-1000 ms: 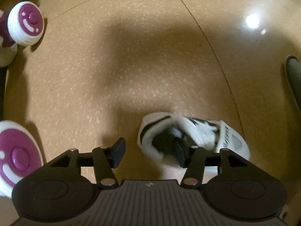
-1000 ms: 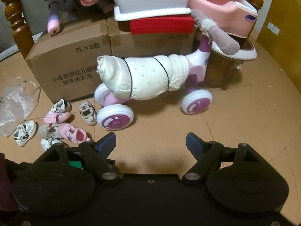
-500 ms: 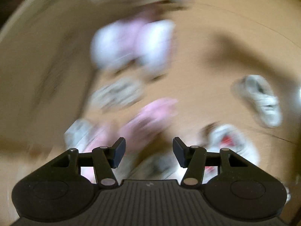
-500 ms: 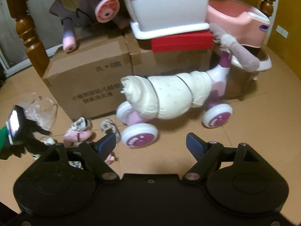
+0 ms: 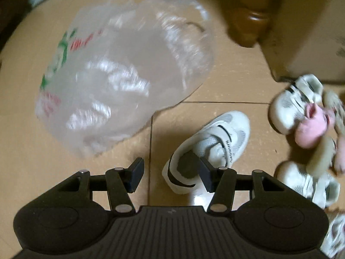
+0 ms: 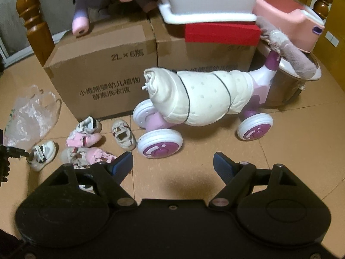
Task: Organize scattered shoes
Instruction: 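Carry the black-striped sneaker with the left tool toward the paired shoes, then lower the black-striped sneaker beside its matching shoe and open the left tool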
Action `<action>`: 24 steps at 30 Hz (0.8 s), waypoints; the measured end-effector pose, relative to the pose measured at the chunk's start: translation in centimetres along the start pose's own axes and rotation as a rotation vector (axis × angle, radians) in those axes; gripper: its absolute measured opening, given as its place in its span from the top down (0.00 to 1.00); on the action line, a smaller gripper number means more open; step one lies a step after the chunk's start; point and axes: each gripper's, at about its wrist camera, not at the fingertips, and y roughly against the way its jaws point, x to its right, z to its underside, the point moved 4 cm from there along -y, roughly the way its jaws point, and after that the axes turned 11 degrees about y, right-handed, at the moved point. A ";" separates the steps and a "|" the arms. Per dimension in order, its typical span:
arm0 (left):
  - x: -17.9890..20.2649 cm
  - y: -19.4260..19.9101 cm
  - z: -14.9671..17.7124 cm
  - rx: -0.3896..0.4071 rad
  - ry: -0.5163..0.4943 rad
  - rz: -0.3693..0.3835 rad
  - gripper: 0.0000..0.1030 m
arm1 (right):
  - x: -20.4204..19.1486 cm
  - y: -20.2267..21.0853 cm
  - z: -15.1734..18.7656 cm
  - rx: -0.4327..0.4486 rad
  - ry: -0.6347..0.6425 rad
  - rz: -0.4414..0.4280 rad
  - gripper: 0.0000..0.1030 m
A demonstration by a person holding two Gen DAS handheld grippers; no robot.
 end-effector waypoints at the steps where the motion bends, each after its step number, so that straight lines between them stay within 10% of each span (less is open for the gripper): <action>1: -0.1 -0.3 0.1 -0.004 0.017 0.003 0.48 | -0.1 -0.3 0.0 -0.008 0.007 0.000 0.19; 9: -2.6 -5.0 2.6 -0.091 0.319 0.058 0.48 | -0.1 -1.3 1.1 -0.053 0.028 0.011 0.19; 11: -2.6 -5.6 2.9 -0.098 0.348 0.076 0.69 | 0.2 -1.3 1.3 -0.058 0.024 0.016 0.19; 24: 1.2 -1.0 2.0 -0.020 -0.048 0.101 0.78 | 0.5 -0.2 1.4 -0.030 0.017 0.009 0.19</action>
